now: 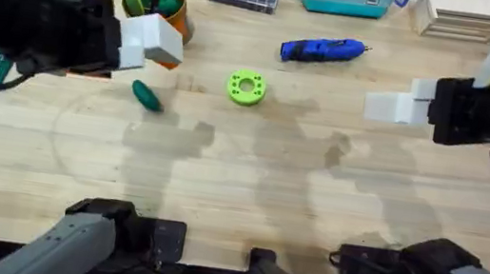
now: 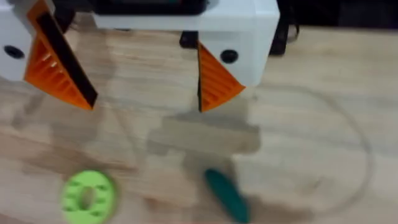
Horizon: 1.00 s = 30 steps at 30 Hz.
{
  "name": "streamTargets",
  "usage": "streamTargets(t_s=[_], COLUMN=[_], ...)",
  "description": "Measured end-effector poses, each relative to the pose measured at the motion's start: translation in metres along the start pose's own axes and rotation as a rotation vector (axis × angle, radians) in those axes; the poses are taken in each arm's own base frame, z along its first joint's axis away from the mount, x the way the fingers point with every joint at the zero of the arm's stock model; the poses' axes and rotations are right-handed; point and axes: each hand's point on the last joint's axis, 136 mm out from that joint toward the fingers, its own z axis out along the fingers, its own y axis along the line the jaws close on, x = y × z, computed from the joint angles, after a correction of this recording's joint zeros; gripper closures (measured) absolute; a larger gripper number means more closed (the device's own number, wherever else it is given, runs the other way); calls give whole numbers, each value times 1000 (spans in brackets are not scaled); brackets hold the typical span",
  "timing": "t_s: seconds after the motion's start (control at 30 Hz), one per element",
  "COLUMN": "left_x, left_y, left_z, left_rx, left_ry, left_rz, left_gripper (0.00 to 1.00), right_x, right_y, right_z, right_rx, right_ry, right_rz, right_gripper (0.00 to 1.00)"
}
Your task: Pick up the gripper from the table and insert it into the empty holder that is missing its gripper. Then pick up a screw, insert it into the mounting hole, and use the screwdriver to tighten it. Finally, clean up the table by picking up the vegetable and placing it into the bucket.
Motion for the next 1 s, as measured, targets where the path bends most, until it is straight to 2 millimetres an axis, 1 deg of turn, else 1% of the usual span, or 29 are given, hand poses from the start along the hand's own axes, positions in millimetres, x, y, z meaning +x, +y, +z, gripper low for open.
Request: streamTargets(t_s=[0.17,0.23,0.33,0.37,0.43,0.57,0.63,0.73,0.83,1.0], left_x=[3,-5,-18,-17,-14,0,6,10,3,-2], left_y=[34,45,58,61,66,78,84,92,97,106], left_z=[26,37,61,71,89,125,138,152,162,180], left_rx=[-187,-240,-280,-287,-292,-298,-304,-317,-317,-328], left_ry=[135,137,97,92,83,75,76,91,81,90], left_rz=[-225,-295,-361,-378,-409,-476,-507,-544,-564,-589], left_gripper=[15,15,15,15,16,15,15,16,16,15], right_x=[0,0,0,0,0,0,-1,-5,-6,-6], right_y=[0,0,0,0,0,0,0,1,1,1], right_z=[0,0,0,0,0,0,0,0,0,0], right_rx=[0,0,0,0,0,0,0,-4,-4,-5], right_ry=[1,1,1,1,1,1,-2,-20,-24,-24], right_rz=[0,0,0,0,0,0,0,-1,-1,-1], right_gripper=[7,7,8,7,8,8,8,8,8,8])
